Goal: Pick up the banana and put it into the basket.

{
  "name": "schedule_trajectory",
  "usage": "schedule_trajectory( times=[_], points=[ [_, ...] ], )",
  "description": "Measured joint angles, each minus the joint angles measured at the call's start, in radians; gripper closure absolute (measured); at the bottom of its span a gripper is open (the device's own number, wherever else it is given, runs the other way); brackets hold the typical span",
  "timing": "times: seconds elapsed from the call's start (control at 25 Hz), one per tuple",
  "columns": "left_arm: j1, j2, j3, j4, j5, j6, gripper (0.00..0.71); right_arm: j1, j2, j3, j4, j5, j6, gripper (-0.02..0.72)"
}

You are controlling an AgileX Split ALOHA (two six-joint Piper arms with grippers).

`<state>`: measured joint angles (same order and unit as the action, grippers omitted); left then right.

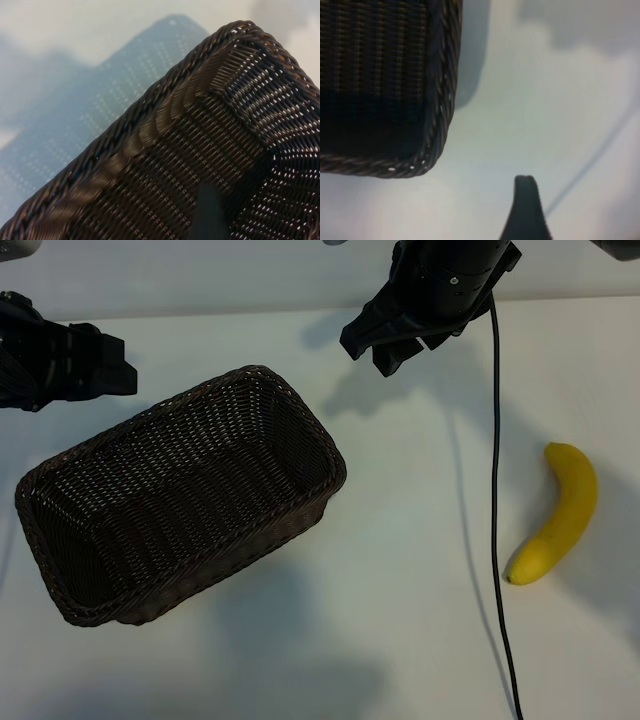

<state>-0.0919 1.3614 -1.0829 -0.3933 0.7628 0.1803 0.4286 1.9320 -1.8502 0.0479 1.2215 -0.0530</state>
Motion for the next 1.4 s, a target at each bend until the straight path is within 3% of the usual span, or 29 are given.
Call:
schedule_trajectory(
  times=[1.2,1.4],
  points=[
    [0.000,0.000,0.000,0.000,-0.005,0.003,0.148,0.000,0.000,0.000,0.000,-0.001,0.000,0.191],
    [0.000,-0.006,0.000,0.028,0.019,-0.073,0.148,0.000,0.000,0.000,0.000,-0.001,-0.008,0.191]
  ],
)
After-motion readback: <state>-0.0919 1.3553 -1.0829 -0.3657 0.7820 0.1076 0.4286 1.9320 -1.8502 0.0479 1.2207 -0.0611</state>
